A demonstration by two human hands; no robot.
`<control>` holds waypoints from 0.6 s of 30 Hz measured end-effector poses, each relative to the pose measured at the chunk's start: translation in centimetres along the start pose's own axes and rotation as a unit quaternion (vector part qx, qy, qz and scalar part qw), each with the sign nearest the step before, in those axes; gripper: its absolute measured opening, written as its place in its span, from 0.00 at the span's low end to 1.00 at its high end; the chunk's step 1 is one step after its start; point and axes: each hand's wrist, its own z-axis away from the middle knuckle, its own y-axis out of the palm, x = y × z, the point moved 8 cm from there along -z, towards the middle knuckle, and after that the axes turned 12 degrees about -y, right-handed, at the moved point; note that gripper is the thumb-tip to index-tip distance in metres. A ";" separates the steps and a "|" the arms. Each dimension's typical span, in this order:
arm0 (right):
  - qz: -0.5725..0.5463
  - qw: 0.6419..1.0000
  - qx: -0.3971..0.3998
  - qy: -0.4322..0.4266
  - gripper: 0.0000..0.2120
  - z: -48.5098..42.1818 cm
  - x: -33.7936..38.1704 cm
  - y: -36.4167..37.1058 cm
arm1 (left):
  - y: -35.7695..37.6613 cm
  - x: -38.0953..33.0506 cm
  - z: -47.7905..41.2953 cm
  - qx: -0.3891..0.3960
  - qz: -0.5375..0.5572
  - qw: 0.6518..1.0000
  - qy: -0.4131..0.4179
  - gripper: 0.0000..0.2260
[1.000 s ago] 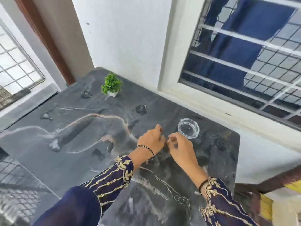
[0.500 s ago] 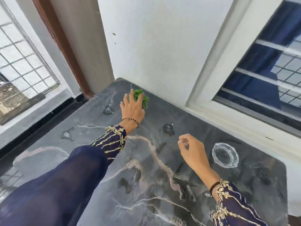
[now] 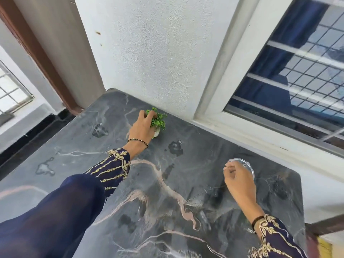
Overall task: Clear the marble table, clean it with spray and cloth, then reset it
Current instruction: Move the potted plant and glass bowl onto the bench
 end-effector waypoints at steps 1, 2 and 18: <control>0.020 1.000 -0.005 0.015 0.05 0.1 -0.7 -0.3 | 0.4 -0.8 0.5 0.004 0.007 1.000 0.008 0.14; 0.036 0.999 -0.010 0.029 0.07 0.3 -1.4 -0.6 | 0.7 -1.6 1.0 0.009 0.015 1.000 0.015 0.14; -0.112 0.959 -0.068 0.250 0.13 3.9 -10.0 -2.1 | 3.3 -10.5 11.3 0.086 0.087 0.986 0.110 0.15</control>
